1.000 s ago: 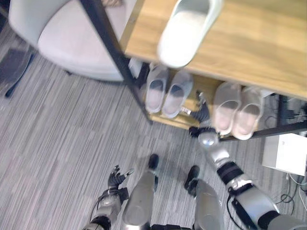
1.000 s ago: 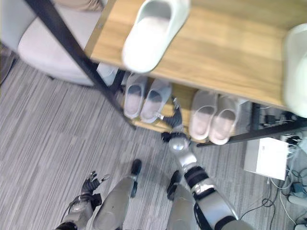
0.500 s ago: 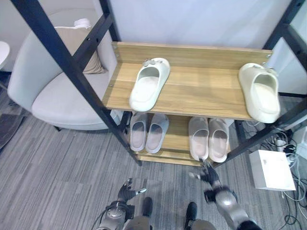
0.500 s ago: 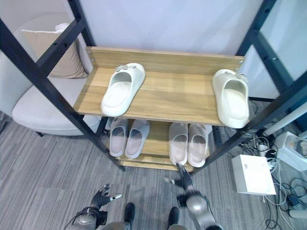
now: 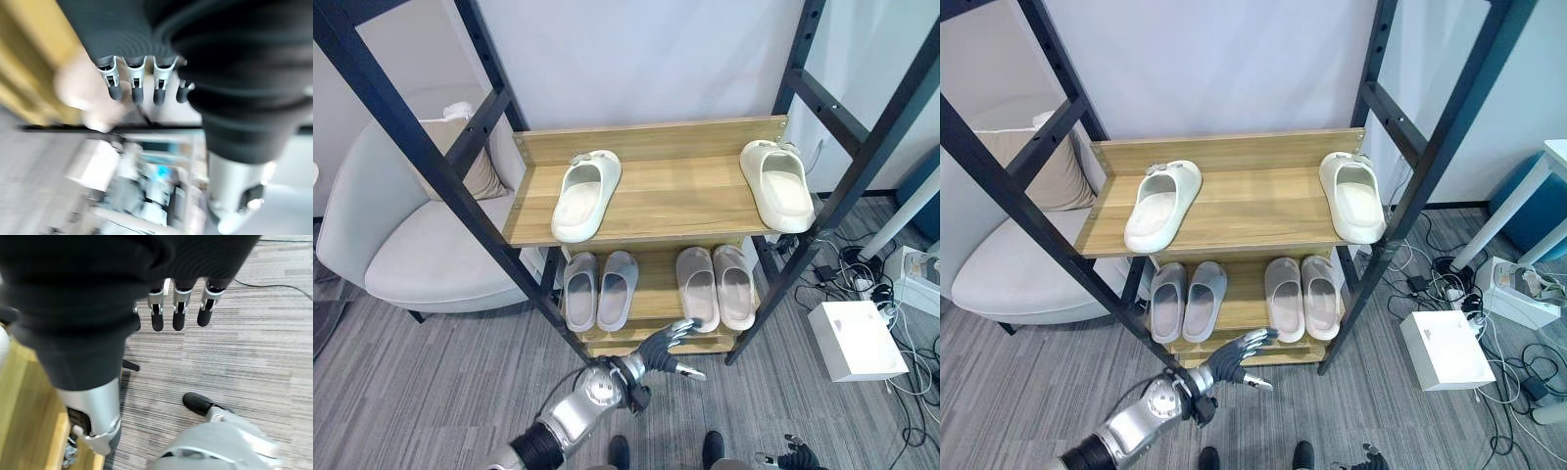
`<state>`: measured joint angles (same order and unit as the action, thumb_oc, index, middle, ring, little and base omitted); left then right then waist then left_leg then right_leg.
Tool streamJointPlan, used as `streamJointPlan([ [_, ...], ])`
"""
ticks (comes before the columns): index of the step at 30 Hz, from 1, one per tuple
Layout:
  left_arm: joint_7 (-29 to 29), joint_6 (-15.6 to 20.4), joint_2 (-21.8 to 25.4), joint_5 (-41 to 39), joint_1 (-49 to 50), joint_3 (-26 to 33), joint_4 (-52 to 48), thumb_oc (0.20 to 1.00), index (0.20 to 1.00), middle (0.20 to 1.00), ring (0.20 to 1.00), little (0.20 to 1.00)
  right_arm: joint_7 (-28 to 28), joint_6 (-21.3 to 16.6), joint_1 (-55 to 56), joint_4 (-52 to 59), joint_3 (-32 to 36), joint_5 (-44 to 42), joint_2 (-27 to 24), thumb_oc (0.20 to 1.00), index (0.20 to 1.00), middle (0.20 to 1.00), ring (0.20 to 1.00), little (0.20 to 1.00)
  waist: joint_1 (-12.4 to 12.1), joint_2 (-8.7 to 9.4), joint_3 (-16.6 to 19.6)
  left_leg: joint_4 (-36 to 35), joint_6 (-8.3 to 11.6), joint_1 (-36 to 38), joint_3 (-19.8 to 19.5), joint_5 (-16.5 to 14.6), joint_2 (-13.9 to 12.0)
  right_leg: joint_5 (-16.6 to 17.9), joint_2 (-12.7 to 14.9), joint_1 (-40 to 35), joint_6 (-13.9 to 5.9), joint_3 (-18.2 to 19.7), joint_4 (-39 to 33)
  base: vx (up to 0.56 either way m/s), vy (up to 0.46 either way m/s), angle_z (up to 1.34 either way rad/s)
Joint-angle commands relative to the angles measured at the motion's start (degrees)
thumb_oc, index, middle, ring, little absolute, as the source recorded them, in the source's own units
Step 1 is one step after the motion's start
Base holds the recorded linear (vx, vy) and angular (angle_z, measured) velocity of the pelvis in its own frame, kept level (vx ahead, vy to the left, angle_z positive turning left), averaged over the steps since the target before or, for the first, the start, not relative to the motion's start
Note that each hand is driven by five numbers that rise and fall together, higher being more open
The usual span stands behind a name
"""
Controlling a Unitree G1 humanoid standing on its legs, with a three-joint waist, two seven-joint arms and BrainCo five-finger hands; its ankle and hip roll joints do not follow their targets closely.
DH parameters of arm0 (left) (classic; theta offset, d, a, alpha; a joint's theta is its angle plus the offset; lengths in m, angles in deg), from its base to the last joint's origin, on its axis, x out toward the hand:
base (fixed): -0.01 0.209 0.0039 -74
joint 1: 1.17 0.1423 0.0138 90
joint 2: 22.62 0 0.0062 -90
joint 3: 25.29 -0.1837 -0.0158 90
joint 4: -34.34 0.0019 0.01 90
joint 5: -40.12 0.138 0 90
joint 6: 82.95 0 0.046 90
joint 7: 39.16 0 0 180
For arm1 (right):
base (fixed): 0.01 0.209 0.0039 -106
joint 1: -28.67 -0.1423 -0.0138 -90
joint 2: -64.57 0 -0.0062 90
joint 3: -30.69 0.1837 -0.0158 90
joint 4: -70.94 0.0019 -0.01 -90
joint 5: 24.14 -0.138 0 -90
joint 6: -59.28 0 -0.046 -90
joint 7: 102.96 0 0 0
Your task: Arrange the slippers neatly on the shoe rack.
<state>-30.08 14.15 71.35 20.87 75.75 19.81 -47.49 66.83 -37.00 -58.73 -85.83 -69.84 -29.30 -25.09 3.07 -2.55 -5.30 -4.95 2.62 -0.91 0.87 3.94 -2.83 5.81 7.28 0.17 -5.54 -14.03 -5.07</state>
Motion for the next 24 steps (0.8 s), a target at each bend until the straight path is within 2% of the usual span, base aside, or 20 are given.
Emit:
streamJointPlan([
  [1,3.9,2.3,3.8,-13.8,-8.9,5.6,-17.2,1.0,1.0,1.0,1.0,1.0,2.1,-1.6,-0.6,3.0,-0.5,0.1,-1.7,1.0,1.0,1.0,1.0,1.0,0.3,0.88,-2.4,0.0,2.68,2.9,0.9,-2.9,-1.6,-4.3,2.6,-3.6,-5.01,-3.4,0.1,0.02,-0.025,-0.03],
  [4,0.9,4.4,3.6,-15.0,-13.2,9.3,-21.3,1.0,1.0,1.0,1.0,1.0,2.8,-1.7,0.0,4.6,-1.5,0.3,-1.4,1.0,1.0,1.0,1.0,1.0,0.2,0.91,-2.1,0.0,2.76,3.0,0.7,-2.9,-1.5,-4.4,2.6,-3.9,-4.93,-3.6,0.1,0.01,-0.011,0.05],
  [6,-2.8,6.1,3.6,-12.0,-17.5,12.6,-21.7,1.0,1.0,1.0,1.0,1.0,3.2,-1.8,0.4,6.3,-2.0,0.1,-1.5,1.0,1.0,1.0,1.0,1.0,0.3,0.94,-1.8,0.0,2.82,3.1,0.8,-3.0,-1.5,-4.4,2.6,-4.0,-4.93,-3.6,0.1,0.01,-0.009,-0.02],
  [10,-13.0,9.2,4.5,-1.4,-25.2,19.5,-16.8,1.0,1.0,1.0,1.0,1.0,3.0,-1.9,-0.9,7.1,-3.0,-0.8,-1.4,1.0,1.0,1.0,1.0,1.0,0.2,0.74,-1.7,0.0,2.86,3.6,0.6,-3.1,-1.5,-4.5,2.6,-4.5,-4.87,-3.7,0.1,0.03,-0.011,0.0],
  [12,-18.7,9.7,7.0,7.5,-28.8,23.0,-13.2,1.0,1.0,1.0,1.0,1.0,2.9,-2.0,-1.0,7.0,-2.9,-1.5,-1.4,1.0,1.0,1.0,1.0,1.0,0.3,0.65,-1.6,0.0,2.9,3.8,0.8,-3.2,-1.5,-4.5,2.5,-4.6,-4.88,-3.6,0.1,0.04,-0.005,-0.02],
  [13,-20.0,9.7,7.7,9.4,-29.0,23.7,-12.5,1.0,1.0,1.0,1.0,1.0,2.8,-2.0,-1.0,7.2,-2.8,-1.6,-1.5,1.0,1.0,1.0,1.0,1.0,0.4,0.65,-1.8,0.0,2.89,3.9,0.9,-3.3,-1.6,-4.5,2.5,-4.6,-4.91,-3.4,0.1,0.05,-0.002,-0.03],
  [14,-23.6,8.6,10.3,15.8,-30.5,25.3,-9.1,1.0,1.0,1.0,1.0,1.0,2.8,-2.1,-0.5,7.2,-2.5,-2.0,-1.6,1.0,1.0,1.0,1.0,1.0,0.6,0.53,-1.8,0.0,2.94,4.3,1.1,-3.7,-1.7,-4.7,2.4,-4.8,-4.94,-3.2,0.1,0.03,0.004,-0.04],
  [15,-24.0,8.9,10.4,16.0,-30.4,25.4,-8.4,1.0,1.0,1.0,1.0,1.0,2.6,-2.3,-0.4,7.4,-2.5,-2.0,-1.6,1.0,1.0,1.0,1.0,1.0,0.7,0.57,-1.8,0.0,2.9,4.0,1.2,-3.5,-1.6,-4.5,2.5,-4.5,-4.95,-3.1,0.1,0.04,0.009,-0.06],
  [16,-26.1,7.8,13.2,21.2,-31.7,26.2,-6.6,1.0,1.0,1.0,1.0,1.0,2.6,-2.3,-0.2,7.5,-2.2,-2.2,-1.7,1.0,1.0,1.0,1.0,1.0,0.8,0.49,-1.7,0.0,2.91,4.1,1.4,-3.5,-1.6,-4.4,2.4,-4.3,-4.98,-2.9,0.1,0.02,0.013,-0.06],
  [21,-31.1,5.6,19.8,29.1,-34.2,28.0,1.6,1.0,1.0,1.0,1.0,1.0,2.7,-2.8,1.1,8.9,-1.6,-2.7,-2.2,1.0,1.0,1.0,1.0,1.0,1.6,0.64,-2.1,0.0,2.96,4.0,1.9,-3.6,-1.7,-4.2,2.3,-3.7,-5.18,-2.3,0.1,0.03,0.008,-0.07],
  [24,-33.8,3.8,26.0,33.8,-36.0,28.0,5.7,1.0,1.0,1.0,1.0,1.0,2.5,-3.1,1.6,9.5,-1.2,-2.7,-2.8,1.0,1.0,1.0,1.0,1.0,2.2,0.85,-2.6,0.0,3.09,3.3,1.8,-3.6,-1.6,-4.1,2.1,-2.8,-5.23,-2.0,0.1,0.02,0.003,-0.1],
])
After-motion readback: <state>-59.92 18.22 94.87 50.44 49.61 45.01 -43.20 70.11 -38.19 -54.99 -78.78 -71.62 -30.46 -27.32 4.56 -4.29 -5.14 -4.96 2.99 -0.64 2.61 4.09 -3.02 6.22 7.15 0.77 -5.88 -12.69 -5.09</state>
